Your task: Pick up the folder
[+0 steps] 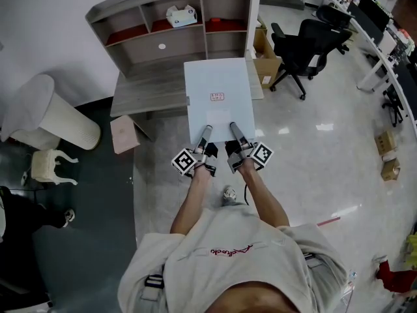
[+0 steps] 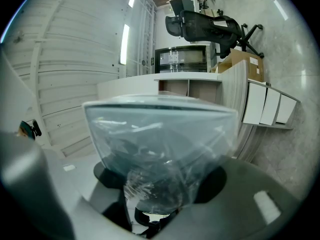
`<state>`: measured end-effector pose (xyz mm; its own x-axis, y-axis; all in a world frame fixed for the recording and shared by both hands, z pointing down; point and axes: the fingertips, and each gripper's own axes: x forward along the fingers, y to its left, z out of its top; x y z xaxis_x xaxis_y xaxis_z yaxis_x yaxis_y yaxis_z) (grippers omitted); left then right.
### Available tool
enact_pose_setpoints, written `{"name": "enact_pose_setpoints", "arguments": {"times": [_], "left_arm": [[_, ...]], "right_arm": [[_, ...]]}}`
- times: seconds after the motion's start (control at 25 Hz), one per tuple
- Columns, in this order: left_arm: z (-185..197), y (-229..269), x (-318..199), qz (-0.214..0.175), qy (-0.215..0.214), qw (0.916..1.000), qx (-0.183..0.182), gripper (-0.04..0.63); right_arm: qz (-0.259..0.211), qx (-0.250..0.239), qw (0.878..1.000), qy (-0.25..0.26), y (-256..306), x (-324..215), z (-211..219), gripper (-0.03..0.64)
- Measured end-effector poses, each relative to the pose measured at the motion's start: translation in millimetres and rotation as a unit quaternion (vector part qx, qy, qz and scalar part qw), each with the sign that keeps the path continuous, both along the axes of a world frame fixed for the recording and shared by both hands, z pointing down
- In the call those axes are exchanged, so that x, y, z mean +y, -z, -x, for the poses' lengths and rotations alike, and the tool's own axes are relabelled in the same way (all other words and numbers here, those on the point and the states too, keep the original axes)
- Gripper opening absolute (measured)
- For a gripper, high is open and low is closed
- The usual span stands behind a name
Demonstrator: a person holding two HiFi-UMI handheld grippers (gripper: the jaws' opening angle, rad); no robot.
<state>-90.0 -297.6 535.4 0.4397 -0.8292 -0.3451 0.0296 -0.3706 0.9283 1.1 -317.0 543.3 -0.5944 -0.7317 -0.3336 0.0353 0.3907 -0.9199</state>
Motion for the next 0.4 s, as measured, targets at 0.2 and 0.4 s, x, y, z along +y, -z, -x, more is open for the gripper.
{"name": "enact_pose_setpoints", "arguments": {"times": [0.2, 0.4], "left_arm": [[-0.4, -7.4, 0.5, 0.000, 0.000, 0.9998, -0.022, 0.281], [-4.6, 0.0, 1.7, -0.006, -0.004, 0.9999, -0.007, 0.281]], "right_arm": [[0.003, -0.003, 1.000, -0.003, -1.5, 2.8, -3.1, 0.288], [0.002, -0.003, 1.000, -0.004, -0.8, 3.7, -5.0, 0.288]]}}
